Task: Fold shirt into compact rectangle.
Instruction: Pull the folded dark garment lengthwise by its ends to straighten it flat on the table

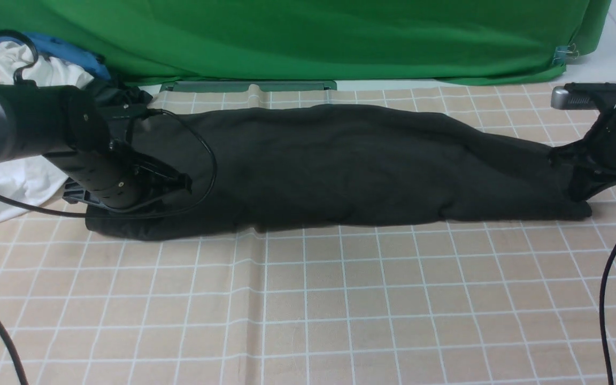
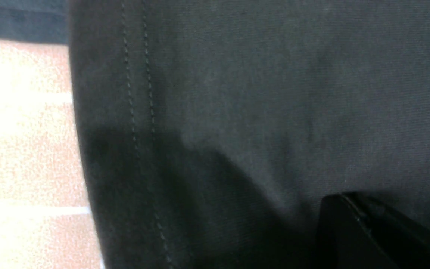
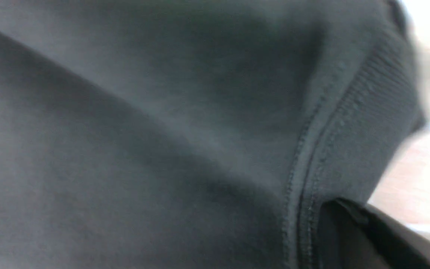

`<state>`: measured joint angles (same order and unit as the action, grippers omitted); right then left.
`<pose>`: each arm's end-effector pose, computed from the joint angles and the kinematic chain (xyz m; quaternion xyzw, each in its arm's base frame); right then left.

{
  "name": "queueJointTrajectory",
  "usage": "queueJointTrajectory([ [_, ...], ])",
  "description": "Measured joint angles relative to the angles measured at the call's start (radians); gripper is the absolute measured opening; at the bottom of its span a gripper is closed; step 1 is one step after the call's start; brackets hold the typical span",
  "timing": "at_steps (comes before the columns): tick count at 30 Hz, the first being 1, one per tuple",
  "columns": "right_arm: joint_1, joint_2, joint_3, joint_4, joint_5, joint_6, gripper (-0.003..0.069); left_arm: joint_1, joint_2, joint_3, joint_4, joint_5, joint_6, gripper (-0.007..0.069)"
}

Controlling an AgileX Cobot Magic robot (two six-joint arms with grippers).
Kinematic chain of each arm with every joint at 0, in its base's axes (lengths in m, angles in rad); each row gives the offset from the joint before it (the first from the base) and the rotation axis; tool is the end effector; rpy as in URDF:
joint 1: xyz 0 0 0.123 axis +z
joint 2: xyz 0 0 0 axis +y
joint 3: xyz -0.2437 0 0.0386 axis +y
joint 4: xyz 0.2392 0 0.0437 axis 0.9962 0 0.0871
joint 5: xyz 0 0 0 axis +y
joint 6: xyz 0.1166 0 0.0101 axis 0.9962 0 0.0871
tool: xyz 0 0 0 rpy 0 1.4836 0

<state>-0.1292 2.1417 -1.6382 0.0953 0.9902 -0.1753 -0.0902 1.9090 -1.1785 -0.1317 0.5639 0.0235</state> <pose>0.4118 -0.0441 0.1150 -0.0002 0.9958 0.0289 0.0874 0.3642 -0.0412 0.1040 0.0075 0.9826 -0.0506 0.1788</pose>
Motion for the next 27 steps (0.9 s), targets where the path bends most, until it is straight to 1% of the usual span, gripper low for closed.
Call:
queueJointTrajectory([
  [4,-0.046,-0.023,-0.004,-0.009,0.029,0.012,0.0049,0.0,0.0,0.0,0.002,0.0,0.0,0.0019],
  [7,-0.062,-0.024,-0.01,-0.009,0.047,0.011,0.0049,0.0,0.0,0.0,0.003,0.0,0.0,0.0019],
  [10,-0.063,-0.024,-0.01,-0.009,0.055,0.014,0.0077,0.0,0.0,-0.001,0.003,0.0,0.0,0.0019],
  [11,-0.063,-0.024,-0.01,-0.015,0.055,0.02,0.0102,0.0,0.0,-0.003,0.003,0.003,0.0,0.0019],
  [12,-0.063,-0.024,-0.013,-0.025,0.06,0.041,0.0174,0.0,0.0,-0.006,0.003,0.012,0.0,0.0019],
  [14,-0.063,-0.024,-0.021,-0.032,0.074,0.055,0.0272,0.0,-0.008,-0.01,0.004,0.029,0.0,0.0019],
  [16,-0.061,-0.024,-0.049,-0.034,0.087,0.071,0.0455,0.0,-0.038,-0.01,0.013,0.056,0.0,0.0019],
  [17,-0.057,-0.024,-0.058,-0.035,0.089,0.075,0.0512,0.0,-0.06,-0.01,0.016,0.065,0.0,0.0019],
  [18,-0.051,-0.024,-0.075,-0.036,0.091,0.078,0.0584,0.0,-0.08,-0.01,0.018,0.07,0.001,0.0019],
  [19,-0.042,-0.024,-0.088,-0.036,0.088,0.077,0.0627,0.0,-0.114,-0.01,0.018,0.072,0.001,0.0019],
  [22,-0.008,-0.023,-0.109,-0.035,0.052,0.077,0.0676,0.0,-0.203,-0.01,0.01,0.08,0.001,0.0019],
  [27,0.026,0.007,-0.123,-0.031,0.003,0.078,0.0689,0.0,-0.318,-0.01,0.003,0.108,0.004,0.0019],
])
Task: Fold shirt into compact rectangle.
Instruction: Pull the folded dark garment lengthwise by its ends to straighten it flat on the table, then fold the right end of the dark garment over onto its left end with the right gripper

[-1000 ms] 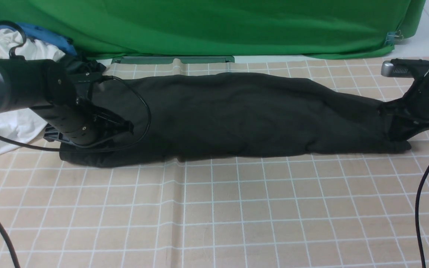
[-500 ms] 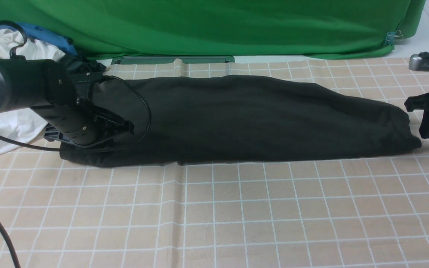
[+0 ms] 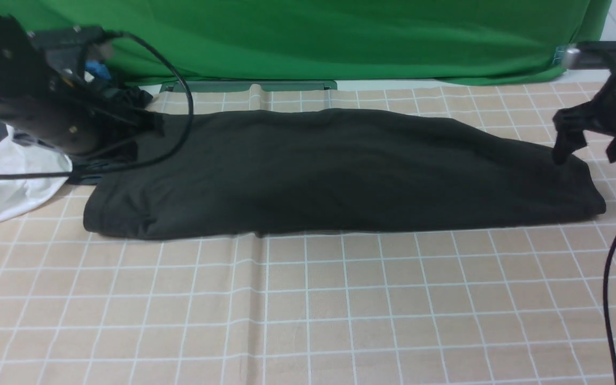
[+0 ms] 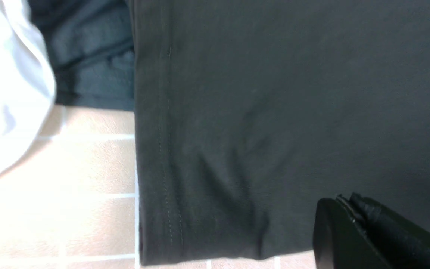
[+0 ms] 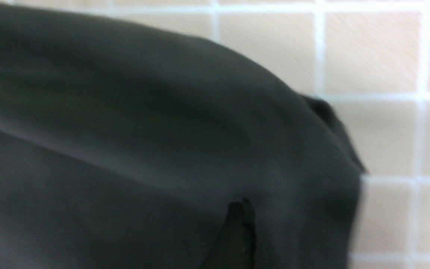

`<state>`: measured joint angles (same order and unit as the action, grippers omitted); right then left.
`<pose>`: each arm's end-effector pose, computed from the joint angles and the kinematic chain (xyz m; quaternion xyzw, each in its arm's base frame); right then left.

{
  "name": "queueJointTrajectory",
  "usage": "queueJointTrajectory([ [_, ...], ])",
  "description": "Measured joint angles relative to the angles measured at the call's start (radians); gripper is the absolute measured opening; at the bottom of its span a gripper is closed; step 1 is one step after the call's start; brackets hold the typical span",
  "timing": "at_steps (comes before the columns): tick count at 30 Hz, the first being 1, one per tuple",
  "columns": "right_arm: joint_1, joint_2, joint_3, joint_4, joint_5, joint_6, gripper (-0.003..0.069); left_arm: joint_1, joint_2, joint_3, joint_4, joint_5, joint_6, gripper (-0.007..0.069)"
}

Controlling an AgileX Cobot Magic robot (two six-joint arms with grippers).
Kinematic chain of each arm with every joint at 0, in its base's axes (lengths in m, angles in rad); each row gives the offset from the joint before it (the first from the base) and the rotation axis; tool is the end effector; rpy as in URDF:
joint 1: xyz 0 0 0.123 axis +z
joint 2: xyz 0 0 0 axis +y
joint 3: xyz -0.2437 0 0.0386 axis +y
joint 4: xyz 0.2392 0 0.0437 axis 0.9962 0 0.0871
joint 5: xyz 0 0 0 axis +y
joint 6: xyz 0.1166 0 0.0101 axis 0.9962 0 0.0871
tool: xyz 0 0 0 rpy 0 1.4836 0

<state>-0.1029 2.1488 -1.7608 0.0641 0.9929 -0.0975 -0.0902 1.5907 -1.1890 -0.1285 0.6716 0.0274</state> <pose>0.4338 -0.0385 0.1436 0.0163 0.9899 0.0150 0.1402 0.3431 -0.0404 0.2155 0.0196 0.9561 -0.0617 0.2858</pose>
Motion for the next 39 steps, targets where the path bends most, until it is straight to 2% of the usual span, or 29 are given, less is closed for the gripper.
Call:
queueJointTrajectory([
  [6,0.009,0.08,0.0,-0.003,-0.007,0.017,0.0685,0.0,-0.11,0.0,0.007,0.04,0.003,0.0019],
  [8,0.01,0.085,-0.001,-0.001,-0.008,0.02,0.0643,0.0,-0.127,0.0,0.009,0.045,0.003,0.0019],
  [10,0.014,0.088,-0.004,0.005,-0.008,0.021,0.0561,0.0,-0.134,0.0,0.01,0.049,0.004,0.0019],
  [11,0.015,0.088,-0.004,0.005,-0.008,0.021,0.0561,0.0,-0.134,0.0,0.01,0.05,0.004,0.0019],
  [16,0.023,0.09,-0.006,0.032,-0.004,0.007,0.0178,0.0,-0.134,0.0,0.011,0.068,0.004,0.0019],
  [18,0.023,0.089,-0.01,0.034,0.001,-0.002,0.0108,0.0,-0.134,0.0,0.011,0.075,0.005,0.0019],
  [22,0.01,0.066,-0.027,0.009,0.045,-0.007,0.0106,0.0,-0.138,0.0,0.011,0.087,0.005,0.0019],
  [27,-0.054,-0.03,-0.115,-0.026,0.191,0.021,0.0106,0.0,-0.164,0.0,-0.014,0.097,0.017,0.0019],
  [31,-0.073,-0.062,-0.164,-0.034,0.218,0.051,0.0106,0.0,-0.182,0.0,-0.019,0.099,0.022,0.0019],
  [36,-0.032,-0.092,-0.207,0.053,0.225,0.054,0.0106,0.0,-0.201,0.0,-0.019,0.104,0.024,0.0019],
  [39,0.053,-0.106,-0.259,0.147,0.227,0.061,0.0106,0.0,-0.216,0.0,-0.02,0.109,0.024,0.0019],
])
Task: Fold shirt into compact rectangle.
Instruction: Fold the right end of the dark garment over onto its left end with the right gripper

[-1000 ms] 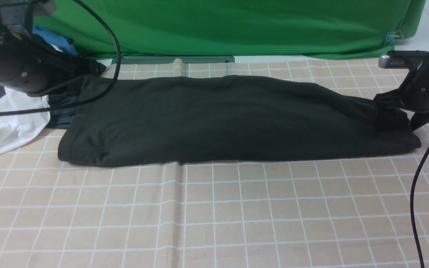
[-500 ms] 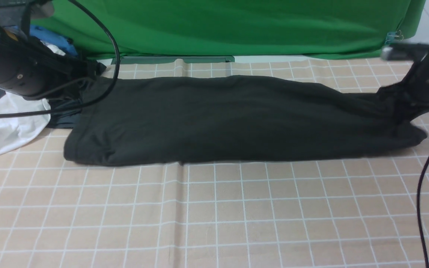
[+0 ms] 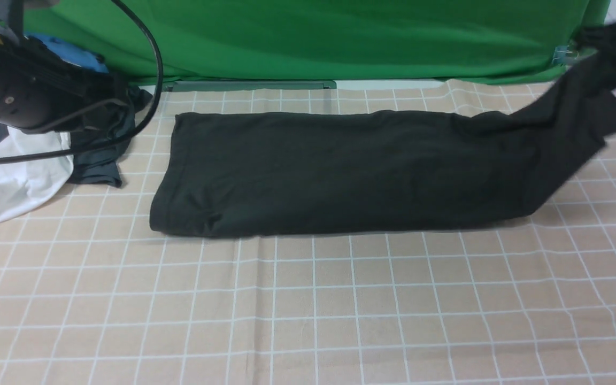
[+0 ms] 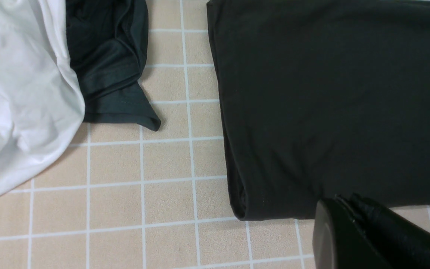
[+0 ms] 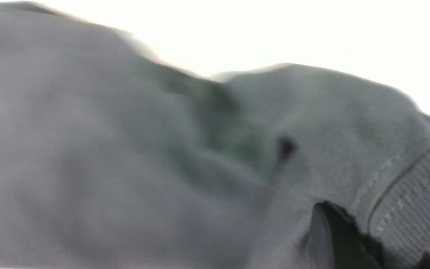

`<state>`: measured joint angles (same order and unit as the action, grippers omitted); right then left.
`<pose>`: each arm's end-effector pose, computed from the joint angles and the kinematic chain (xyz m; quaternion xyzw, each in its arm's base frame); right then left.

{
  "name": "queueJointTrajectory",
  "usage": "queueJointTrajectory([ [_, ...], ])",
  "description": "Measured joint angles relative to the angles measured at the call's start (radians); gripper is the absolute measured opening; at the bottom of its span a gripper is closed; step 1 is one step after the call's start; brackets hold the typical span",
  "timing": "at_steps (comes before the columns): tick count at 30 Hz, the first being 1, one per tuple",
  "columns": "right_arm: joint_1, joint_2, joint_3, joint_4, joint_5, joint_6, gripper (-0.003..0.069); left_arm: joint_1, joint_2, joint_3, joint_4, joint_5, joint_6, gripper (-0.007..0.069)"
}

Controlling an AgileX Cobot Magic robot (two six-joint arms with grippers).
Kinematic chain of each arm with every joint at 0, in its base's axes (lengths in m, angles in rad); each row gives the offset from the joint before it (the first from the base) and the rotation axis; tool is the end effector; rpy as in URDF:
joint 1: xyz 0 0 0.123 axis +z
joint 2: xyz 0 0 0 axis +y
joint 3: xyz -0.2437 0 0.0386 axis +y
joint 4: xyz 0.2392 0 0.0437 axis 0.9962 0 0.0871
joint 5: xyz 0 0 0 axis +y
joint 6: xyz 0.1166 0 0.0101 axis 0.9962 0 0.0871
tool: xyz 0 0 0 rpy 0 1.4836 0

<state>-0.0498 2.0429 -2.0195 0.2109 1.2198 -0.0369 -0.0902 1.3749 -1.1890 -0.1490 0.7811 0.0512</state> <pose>0.4329 0.0015 0.2559 0.0213 0.9730 0.0952 0.2091 0.3058 -0.0400 0.2789 0.0344 0.9382 -0.0738 0.3363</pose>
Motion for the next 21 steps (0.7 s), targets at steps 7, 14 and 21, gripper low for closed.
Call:
queueJointTrajectory([
  [7,0.24,0.008,-0.116,0.147,-0.06,0.008,0.0106,0.0,-0.021,0.0,-0.006,0.007,0.001,0.0019],
  [14,0.441,0.078,-0.164,0.262,-0.192,0.02,0.0106,0.0,-0.023,0.0,-0.01,0.028,0.003,0.0019],
  [21,0.586,0.149,-0.165,0.319,-0.403,0.045,0.0106,0.0,-0.023,0.0,-0.028,0.034,0.003,0.0019],
])
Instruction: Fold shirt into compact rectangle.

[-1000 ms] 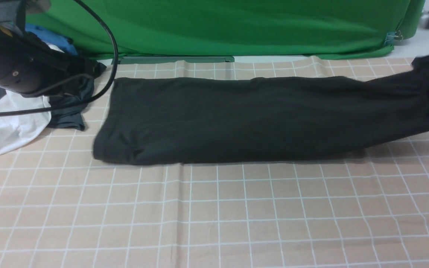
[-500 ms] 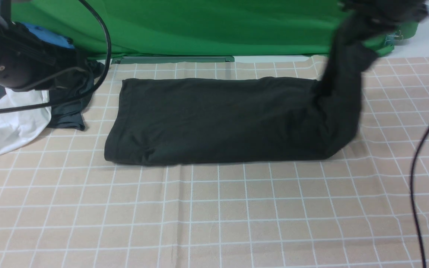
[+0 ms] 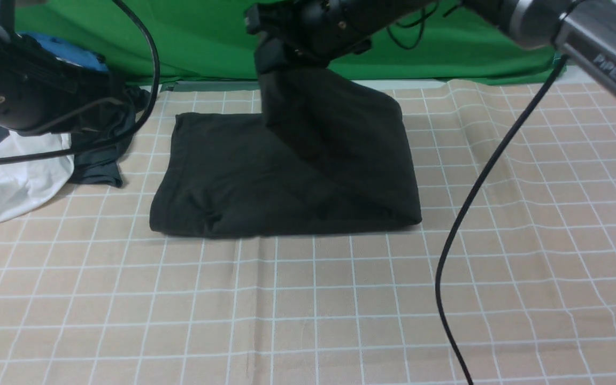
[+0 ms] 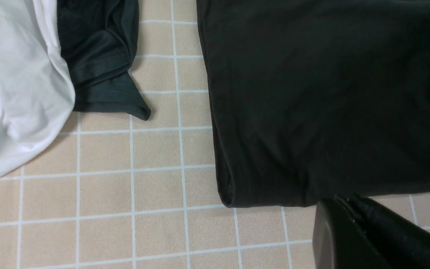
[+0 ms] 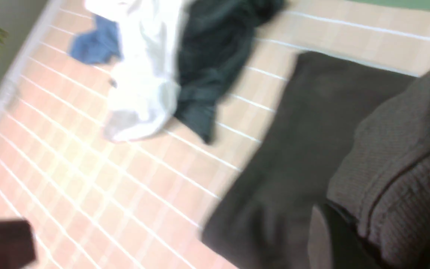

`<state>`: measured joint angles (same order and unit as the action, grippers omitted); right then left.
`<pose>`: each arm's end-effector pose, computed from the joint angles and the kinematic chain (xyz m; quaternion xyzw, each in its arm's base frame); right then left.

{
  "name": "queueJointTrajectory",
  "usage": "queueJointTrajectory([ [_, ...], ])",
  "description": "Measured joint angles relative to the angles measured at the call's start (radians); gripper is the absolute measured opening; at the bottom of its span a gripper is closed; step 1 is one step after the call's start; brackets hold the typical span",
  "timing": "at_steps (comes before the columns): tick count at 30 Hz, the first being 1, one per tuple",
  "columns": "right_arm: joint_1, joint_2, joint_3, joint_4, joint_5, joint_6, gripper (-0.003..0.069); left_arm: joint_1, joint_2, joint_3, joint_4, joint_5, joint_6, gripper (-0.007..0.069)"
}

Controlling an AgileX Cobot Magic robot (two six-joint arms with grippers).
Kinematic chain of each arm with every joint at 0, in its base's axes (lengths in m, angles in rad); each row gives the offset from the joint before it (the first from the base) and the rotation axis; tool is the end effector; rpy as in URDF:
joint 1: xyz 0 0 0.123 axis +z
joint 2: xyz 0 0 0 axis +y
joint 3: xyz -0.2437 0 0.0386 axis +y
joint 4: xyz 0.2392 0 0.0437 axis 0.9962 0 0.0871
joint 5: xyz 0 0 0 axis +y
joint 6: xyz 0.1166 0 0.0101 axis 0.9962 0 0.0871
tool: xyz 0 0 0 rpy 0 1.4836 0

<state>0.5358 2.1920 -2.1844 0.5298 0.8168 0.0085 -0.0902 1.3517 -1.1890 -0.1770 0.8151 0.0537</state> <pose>0.4065 0.2916 0.2735 -0.1464 0.8746 0.3430 0.3099 0.2989 -0.0421 0.2839 0.0319 0.9392 -0.0869 0.3307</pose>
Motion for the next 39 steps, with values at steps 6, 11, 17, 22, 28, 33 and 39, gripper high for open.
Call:
queueJointTrajectory([
  [6,0.061,0.069,0.0,0.021,-0.125,0.016,0.0106,0.0,0.0,0.0,-0.001,0.0,0.0,0.0019],
  [11,0.103,0.141,0.0,0.037,-0.223,0.016,0.0106,0.0,0.0,0.0,-0.002,0.0,0.0,0.0019],
  [17,0.138,0.227,0.0,0.066,-0.365,0.034,0.0166,0.0,0.0,0.0,-0.007,0.001,0.0,0.0019],
  [22,0.15,0.263,0.0,0.077,-0.401,0.051,0.0322,0.0,0.0,0.0,-0.007,0.004,0.0,0.0019],
  [28,0.14,0.238,-0.005,0.075,-0.289,0.016,0.0446,0.0,0.0,0.0,-0.008,0.015,0.0,0.0019],
  [33,0.069,0.153,-0.034,0.037,-0.073,-0.119,0.043,0.0,0.0,0.0,-0.01,0.03,0.0,0.0019],
  [39,-0.088,0.005,-0.063,-0.154,0.246,-0.166,0.0103,0.0,0.025,0.0,-0.079,0.017,0.001,0.0019],
])
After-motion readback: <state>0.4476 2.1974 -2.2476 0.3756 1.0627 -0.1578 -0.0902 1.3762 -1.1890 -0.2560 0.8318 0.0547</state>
